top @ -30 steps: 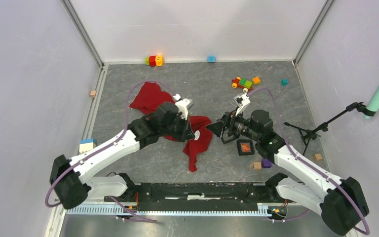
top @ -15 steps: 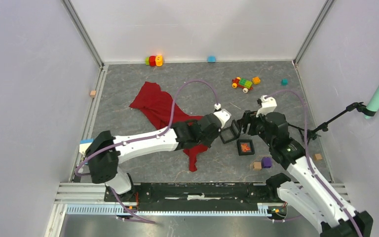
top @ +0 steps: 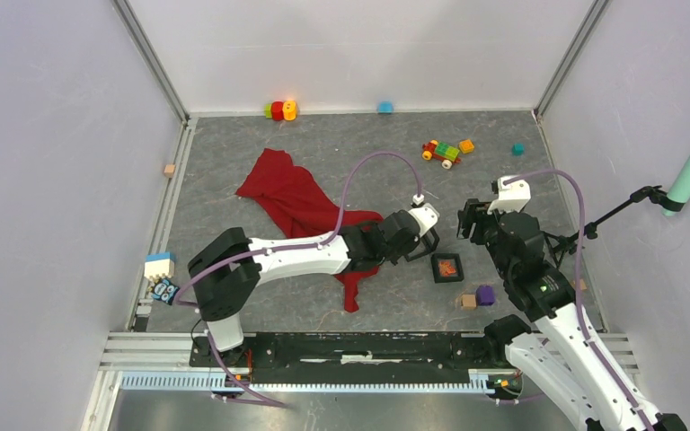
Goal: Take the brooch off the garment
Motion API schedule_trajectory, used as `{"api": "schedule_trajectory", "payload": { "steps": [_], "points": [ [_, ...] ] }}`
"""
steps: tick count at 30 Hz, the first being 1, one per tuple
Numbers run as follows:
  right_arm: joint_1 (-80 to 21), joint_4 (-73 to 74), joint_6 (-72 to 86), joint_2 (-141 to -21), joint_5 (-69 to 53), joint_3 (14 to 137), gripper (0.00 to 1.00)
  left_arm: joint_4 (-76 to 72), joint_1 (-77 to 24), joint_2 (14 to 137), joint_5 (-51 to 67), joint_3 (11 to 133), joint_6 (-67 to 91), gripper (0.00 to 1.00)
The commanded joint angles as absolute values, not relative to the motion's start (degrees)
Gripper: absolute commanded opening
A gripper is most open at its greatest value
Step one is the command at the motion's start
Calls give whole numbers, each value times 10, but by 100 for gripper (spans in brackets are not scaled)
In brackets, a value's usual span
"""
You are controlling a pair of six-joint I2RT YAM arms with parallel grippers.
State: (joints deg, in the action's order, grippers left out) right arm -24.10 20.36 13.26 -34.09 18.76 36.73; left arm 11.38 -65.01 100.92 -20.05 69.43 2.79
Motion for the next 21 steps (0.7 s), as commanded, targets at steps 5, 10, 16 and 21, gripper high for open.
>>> {"api": "schedule_trajectory", "payload": {
  "steps": [5,10,16,21],
  "points": [
    [-240,197,106,-310,227,385,73,63,-658,1063,-197,756,-17,2],
    [-240,200,98,-281,259,387,72,63,-659,1089,-198,771,-20,2],
    [-240,199,94,-251,275,393,72,69,-662,1114,-207,789,-29,2],
    [-240,200,96,-250,274,391,71,73,-663,1130,-206,796,-32,2]
  ]
}}
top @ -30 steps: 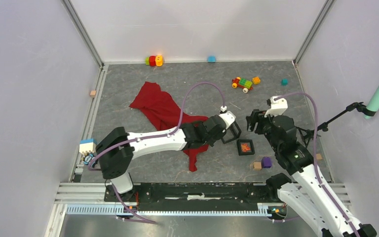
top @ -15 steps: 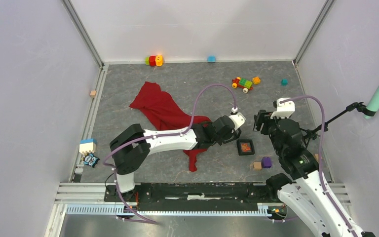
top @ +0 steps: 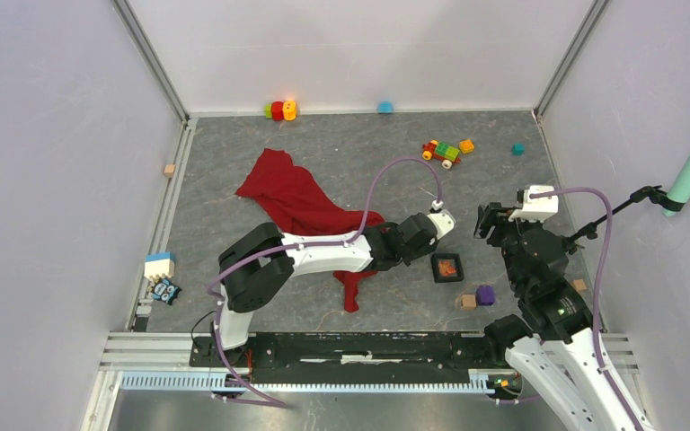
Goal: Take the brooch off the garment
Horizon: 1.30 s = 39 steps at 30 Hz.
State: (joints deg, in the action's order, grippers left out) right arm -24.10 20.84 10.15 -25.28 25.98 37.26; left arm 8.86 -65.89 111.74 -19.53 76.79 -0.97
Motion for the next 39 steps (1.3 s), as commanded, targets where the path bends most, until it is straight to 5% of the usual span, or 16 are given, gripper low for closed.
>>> {"api": "schedule_trajectory", "payload": {
  "steps": [1,15,21,26,39],
  "points": [
    [-240,200,96,-249,273,391,72,73,-664,1132,-208,797,-33,2],
    [-240,200,97,-254,263,384,72,110,-690,1177,-275,836,-67,3],
    [-240,200,96,-253,258,385,72,132,-691,1183,-266,846,-51,40],
    [-240,211,99,-257,257,385,72,134,-690,1149,-230,829,-21,57],
    [-240,195,113,-407,83,329,64,61,-596,987,-62,634,207,45]
  ]
}}
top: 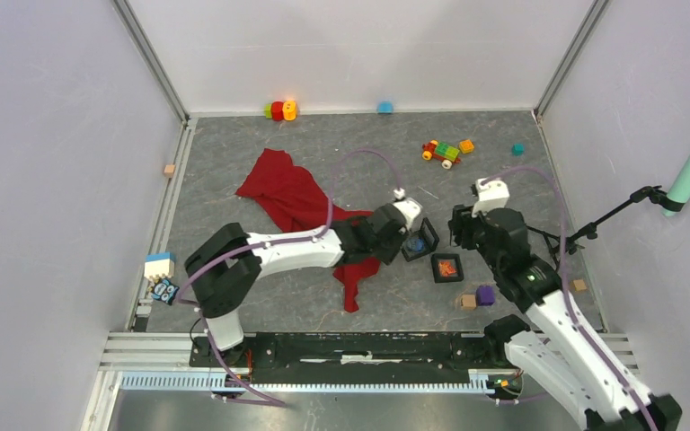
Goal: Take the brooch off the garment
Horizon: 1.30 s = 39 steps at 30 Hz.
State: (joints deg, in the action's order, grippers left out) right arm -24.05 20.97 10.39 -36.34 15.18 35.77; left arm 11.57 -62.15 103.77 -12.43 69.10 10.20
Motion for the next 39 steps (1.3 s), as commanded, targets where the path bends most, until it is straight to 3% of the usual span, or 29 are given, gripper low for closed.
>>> {"api": "schedule_trajectory", "payload": {
  "steps": [1,9,16,24,29,33,39],
  "points": [
    [-240,186,114,-419,77,327,64,52,-594,980,-54,619,214,45],
    [-239,159,110,-538,26,369,59,36,-590,1000,-29,605,248,41],
    [-193,157,98,-572,29,387,45,21,-587,1018,-40,599,260,41],
    [-178,150,100,-598,90,369,46,10,-586,1054,-43,609,275,40],
    [-179,146,92,-613,127,370,27,8,-584,1063,-48,613,279,39],
    [-181,146,91,-630,122,377,7,11,-579,1067,-60,612,290,27],
    [-190,139,94,-658,106,375,0,14,-578,1080,-59,619,293,17]
  ]
}}
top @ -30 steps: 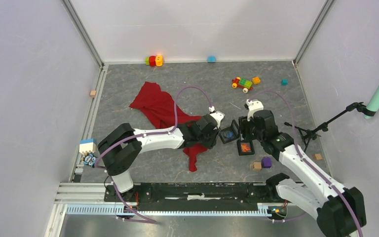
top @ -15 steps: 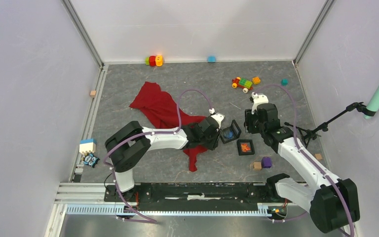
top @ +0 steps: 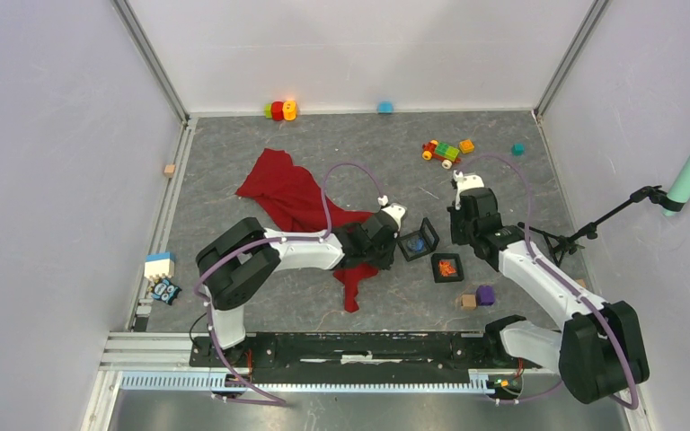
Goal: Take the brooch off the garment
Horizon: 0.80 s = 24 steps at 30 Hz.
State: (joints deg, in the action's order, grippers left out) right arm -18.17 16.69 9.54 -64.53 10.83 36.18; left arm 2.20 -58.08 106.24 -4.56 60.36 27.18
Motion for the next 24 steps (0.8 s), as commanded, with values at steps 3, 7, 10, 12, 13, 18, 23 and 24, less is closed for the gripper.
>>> {"api": "schedule_trajectory", "payload": {
  "steps": [3,7,10,12,13,18,23,24],
  "points": [
    [-204,121,98,-667,100,369,0,21,-578,1089,-63,626,288,9],
    [-224,116,99,-693,107,387,0,31,-578,1105,-60,643,279,2],
    [-243,117,96,-718,104,401,0,36,-578,1118,-58,658,279,2],
    [-258,116,97,-731,88,405,0,39,-577,1126,-62,664,283,2],
    [-266,116,99,-735,79,404,0,39,-577,1130,-64,667,285,2],
    [-291,90,119,-727,35,377,0,3,-563,1157,-30,671,301,2],
    [-294,98,120,-717,37,376,0,-19,-559,1162,-21,672,296,2],
    [-293,103,119,-714,41,377,0,-18,-558,1160,-24,670,295,2]
  ]
}}
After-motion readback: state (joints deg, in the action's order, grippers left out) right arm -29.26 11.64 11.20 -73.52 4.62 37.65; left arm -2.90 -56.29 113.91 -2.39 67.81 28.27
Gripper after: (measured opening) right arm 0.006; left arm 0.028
